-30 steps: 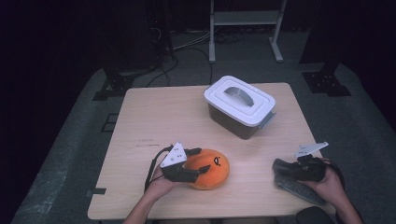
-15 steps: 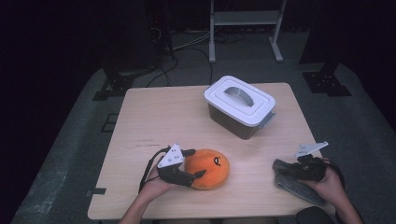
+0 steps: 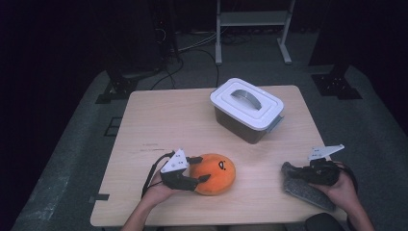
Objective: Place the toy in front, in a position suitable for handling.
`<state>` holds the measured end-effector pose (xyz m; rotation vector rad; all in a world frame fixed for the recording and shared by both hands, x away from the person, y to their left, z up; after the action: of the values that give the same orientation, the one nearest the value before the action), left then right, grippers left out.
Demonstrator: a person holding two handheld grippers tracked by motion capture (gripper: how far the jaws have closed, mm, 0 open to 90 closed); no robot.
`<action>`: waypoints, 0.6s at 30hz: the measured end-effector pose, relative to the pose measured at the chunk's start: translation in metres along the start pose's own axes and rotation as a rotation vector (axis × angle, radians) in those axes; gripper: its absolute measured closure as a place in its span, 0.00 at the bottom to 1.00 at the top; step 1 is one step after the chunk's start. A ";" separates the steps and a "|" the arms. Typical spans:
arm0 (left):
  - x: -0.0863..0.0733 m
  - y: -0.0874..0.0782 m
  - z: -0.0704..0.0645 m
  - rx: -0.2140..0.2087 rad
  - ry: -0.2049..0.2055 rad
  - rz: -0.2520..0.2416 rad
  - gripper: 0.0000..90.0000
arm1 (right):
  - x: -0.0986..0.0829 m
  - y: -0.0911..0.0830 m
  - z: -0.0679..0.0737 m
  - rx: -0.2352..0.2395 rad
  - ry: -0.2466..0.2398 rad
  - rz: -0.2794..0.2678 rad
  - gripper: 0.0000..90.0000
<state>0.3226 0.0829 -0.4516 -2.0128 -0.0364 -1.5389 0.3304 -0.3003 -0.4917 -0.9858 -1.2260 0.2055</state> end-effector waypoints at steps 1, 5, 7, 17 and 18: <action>-0.001 0.000 0.000 0.000 0.000 0.001 0.39 | 0.000 0.000 0.000 0.000 0.000 0.000 0.89; -0.002 0.001 0.000 -0.007 -0.003 0.004 0.39 | 0.006 -0.004 0.003 0.006 -0.007 -0.031 0.89; -0.003 0.002 0.000 -0.015 -0.005 0.009 0.39 | 0.008 -0.006 0.004 0.011 -0.012 -0.047 0.89; -0.006 0.002 0.000 -0.029 0.003 0.011 0.39 | 0.033 -0.016 0.019 0.059 -0.053 -0.155 0.89; -0.006 0.003 0.000 -0.031 0.007 0.010 0.39 | 0.034 -0.017 0.020 0.063 -0.053 -0.161 0.89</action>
<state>0.3216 0.0830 -0.4584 -2.0286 0.0004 -1.5490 0.3202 -0.2784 -0.4560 -0.8277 -1.3332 0.1433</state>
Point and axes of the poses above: each handheld gripper's, and its own axes: y roughly forward along the jaws, x roughly out of its top, z roughly to its left, the point moved 6 cm from there along y, roughly forward along the jaws, and after that the axes turned 12 degrees about -y, right-handed, at the moved point
